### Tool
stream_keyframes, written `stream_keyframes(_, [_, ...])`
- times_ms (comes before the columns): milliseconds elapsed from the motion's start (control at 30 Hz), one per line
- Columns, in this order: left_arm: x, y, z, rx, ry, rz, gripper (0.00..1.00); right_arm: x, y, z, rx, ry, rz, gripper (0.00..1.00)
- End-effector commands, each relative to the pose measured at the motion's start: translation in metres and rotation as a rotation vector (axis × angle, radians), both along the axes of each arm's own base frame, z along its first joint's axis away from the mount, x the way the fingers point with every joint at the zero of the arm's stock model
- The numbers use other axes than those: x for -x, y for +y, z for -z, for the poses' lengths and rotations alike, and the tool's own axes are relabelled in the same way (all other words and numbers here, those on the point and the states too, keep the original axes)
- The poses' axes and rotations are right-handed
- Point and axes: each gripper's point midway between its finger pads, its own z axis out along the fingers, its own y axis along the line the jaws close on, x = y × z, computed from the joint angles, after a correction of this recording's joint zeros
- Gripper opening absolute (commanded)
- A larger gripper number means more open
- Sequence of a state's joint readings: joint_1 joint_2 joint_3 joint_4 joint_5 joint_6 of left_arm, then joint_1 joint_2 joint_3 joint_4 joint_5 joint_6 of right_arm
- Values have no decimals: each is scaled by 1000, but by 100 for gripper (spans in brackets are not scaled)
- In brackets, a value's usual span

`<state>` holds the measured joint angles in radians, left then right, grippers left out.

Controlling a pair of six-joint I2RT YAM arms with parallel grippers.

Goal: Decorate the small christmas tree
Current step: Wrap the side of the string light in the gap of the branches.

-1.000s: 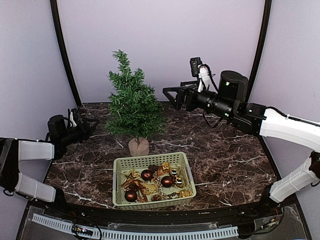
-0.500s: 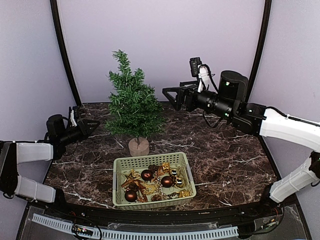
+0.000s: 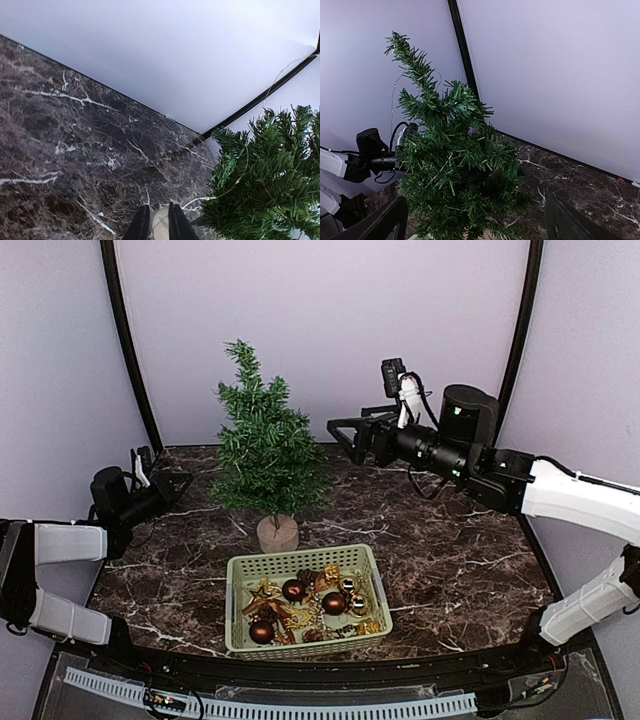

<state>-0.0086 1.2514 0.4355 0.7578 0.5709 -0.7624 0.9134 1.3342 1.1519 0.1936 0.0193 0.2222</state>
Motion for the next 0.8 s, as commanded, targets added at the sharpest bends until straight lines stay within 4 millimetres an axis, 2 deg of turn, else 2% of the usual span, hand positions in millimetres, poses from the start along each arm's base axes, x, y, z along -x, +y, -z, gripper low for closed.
stream_keyframes(0, [-5, 5, -17, -5, -71, -28, 12, 4, -12, -18, -52, -32, 18, 96])
stream_keyframes(100, [-2, 6, -20, -21, -93, -34, 2, 3, -15, -17, -48, -31, 30, 96])
stream_keyframes(233, [7, 6, -28, -53, -136, -26, 0, 3, -19, -15, -39, -29, 45, 96])
stream_keyframes(267, [11, 5, -36, -62, -159, -21, 0, 3, -20, -15, -34, -30, 48, 96])
stream_keyframes(300, [13, 4, -33, -79, -143, -12, 0, 3, -20, -14, -27, -32, 49, 95])
stream_keyframes(333, [17, 4, -45, -86, -171, -9, 0, 3, -21, -14, -20, -34, 50, 95])
stream_keyframes(367, [19, 3, -44, -99, -150, -4, 0, 4, -21, -14, -13, -36, 50, 95])
stream_keyframes(400, [25, 4, -58, -106, -184, -6, 0, 4, -22, -15, -10, -39, 52, 95])
stream_keyframes(467, [35, 6, -64, -137, -172, -15, 0, 5, -23, -16, -2, -43, 55, 95])
stream_keyframes(500, [42, 7, -83, -147, -219, -28, 0, 5, -24, -17, 0, -48, 55, 95])
stream_keyframes(533, [46, 9, -79, -168, -190, -33, 0, 6, -24, -18, 1, -50, 51, 95])
stream_keyframes(567, [54, 8, -98, -176, -232, -36, 0, 8, -23, -20, 2, -57, 43, 95])
stream_keyframes(600, [58, 8, -96, -197, -210, -34, 0, 11, -22, -22, 1, -64, 33, 95])
stream_keyframes(633, [65, 4, -112, -204, -247, -25, 0, 14, -20, -24, 3, -72, 22, 95])
stream_keyframes(667, [70, 2, -110, -221, -226, -11, 0, 17, -17, -26, 5, -82, 8, 95])
stream_keyframes(700, [78, -5, -127, -225, -265, 11, 0, 21, -14, -29, 10, -95, -5, 95])
stream_keyframes(733, [82, -9, -125, -244, -253, 32, 0, 26, -11, -33, 14, -113, -16, 95])
stream_keyframes(767, [89, -17, -141, -248, -289, 61, 0, 30, -7, -36, 21, -129, -28, 95])
